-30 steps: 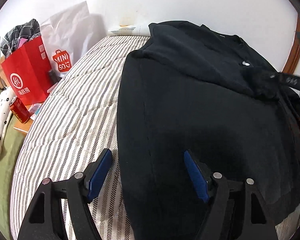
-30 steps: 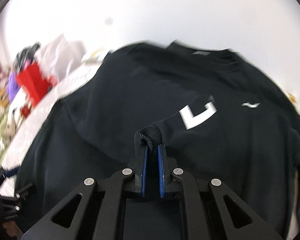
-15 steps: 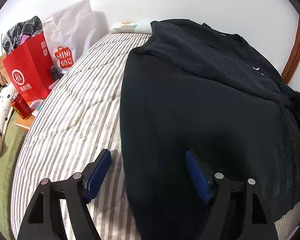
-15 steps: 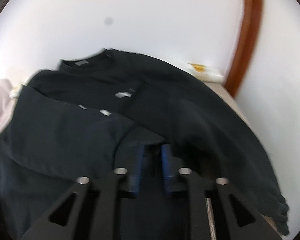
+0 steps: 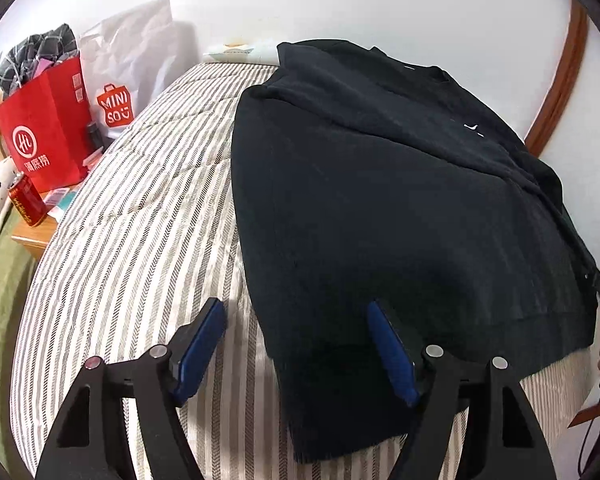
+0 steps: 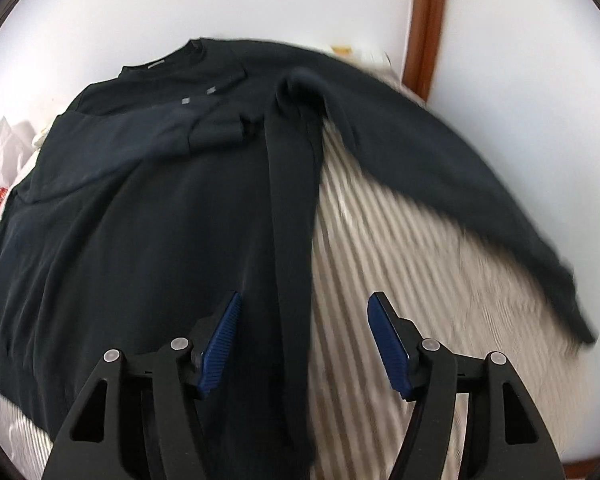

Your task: Fold small clothes

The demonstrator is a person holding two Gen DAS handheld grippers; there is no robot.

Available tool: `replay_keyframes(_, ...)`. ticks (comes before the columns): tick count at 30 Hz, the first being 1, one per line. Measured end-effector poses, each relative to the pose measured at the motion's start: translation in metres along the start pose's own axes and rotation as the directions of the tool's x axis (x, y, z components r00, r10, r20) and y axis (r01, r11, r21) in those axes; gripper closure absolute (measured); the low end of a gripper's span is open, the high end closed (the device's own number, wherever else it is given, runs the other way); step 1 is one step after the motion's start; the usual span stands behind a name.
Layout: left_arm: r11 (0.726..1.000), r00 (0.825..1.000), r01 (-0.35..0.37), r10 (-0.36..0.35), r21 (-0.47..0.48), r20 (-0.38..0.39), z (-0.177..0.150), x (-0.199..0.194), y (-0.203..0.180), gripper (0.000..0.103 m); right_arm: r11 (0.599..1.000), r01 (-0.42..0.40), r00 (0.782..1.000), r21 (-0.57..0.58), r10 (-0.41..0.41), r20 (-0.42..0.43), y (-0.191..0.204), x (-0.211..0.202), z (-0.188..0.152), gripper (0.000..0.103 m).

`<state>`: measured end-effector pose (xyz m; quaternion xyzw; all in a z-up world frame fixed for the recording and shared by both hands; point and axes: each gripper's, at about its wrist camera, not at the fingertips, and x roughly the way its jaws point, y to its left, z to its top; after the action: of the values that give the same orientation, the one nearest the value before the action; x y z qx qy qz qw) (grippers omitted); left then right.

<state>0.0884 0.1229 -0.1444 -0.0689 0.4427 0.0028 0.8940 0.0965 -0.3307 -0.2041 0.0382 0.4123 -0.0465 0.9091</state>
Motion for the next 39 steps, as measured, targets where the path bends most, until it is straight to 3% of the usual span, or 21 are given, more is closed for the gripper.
replay_keyframes(4,1.0,1.0,-0.013,0.013,0.0,0.011,-0.006,-0.005,-0.002,0.046,0.998,-0.058,0.998,0.003,0.058,0.02,-0.001,-0.009,-0.026,0.039)
replay_keyframes(7,1.0,1.0,0.009,-0.009,-0.005,0.013,-0.007,-0.007,-0.003,0.066,0.997,-0.068,0.997,-0.028,0.069,0.036,0.007,-0.014,-0.037,0.04)
replay_keyframes(8,1.0,1.0,0.001,0.0,-0.01,0.021,-0.008,-0.007,-0.004,0.072,0.997,-0.063,0.997,-0.036,0.064,0.049,0.008,-0.015,-0.04,0.045)
replay_keyframes(9,1.0,1.0,-0.015,0.016,-0.01,0.026,-0.008,-0.007,-0.004,0.078,0.997,-0.071,0.996,-0.043,0.073,0.059,0.01,-0.016,-0.041,0.068)
replay_keyframes(10,1.0,0.999,-0.03,0.031,-0.008,0.028,-0.007,-0.007,-0.004,0.083,0.993,-0.101,0.992,-0.056,0.104,0.068,0.012,-0.018,-0.043,0.085)
replay_keyframes(12,1.0,0.999,-0.025,0.025,-0.015,0.02,-0.006,-0.01,-0.002,0.091,0.994,-0.093,0.992,-0.063,0.098,0.075,0.014,-0.023,-0.043,0.092)
replay_keyframes(18,0.998,1.0,0.022,-0.022,-0.052,0.011,-0.014,-0.023,0.01,0.092,0.994,-0.098,0.991,-0.052,0.102,0.083,0.011,-0.036,-0.047,0.093)
replay_keyframes(32,0.997,0.999,0.042,-0.043,-0.061,-0.013,-0.048,-0.047,0.019,0.091,0.991,-0.077,0.995,-0.105,0.084,0.055,0.011,-0.053,-0.051,0.093)
replay_keyframes(37,0.998,0.999,0.042,-0.042,-0.051,0.001,-0.042,-0.051,0.017,0.084,0.991,-0.059,0.997,-0.121,0.065,0.045,0.011,-0.048,-0.031,0.081)
replay_keyframes(39,0.998,1.0,0.028,-0.029,-0.053,-0.012,-0.038,-0.05,0.017,0.081,0.992,-0.029,0.996,-0.121,0.038,0.077,0.013,-0.052,-0.024,0.068)
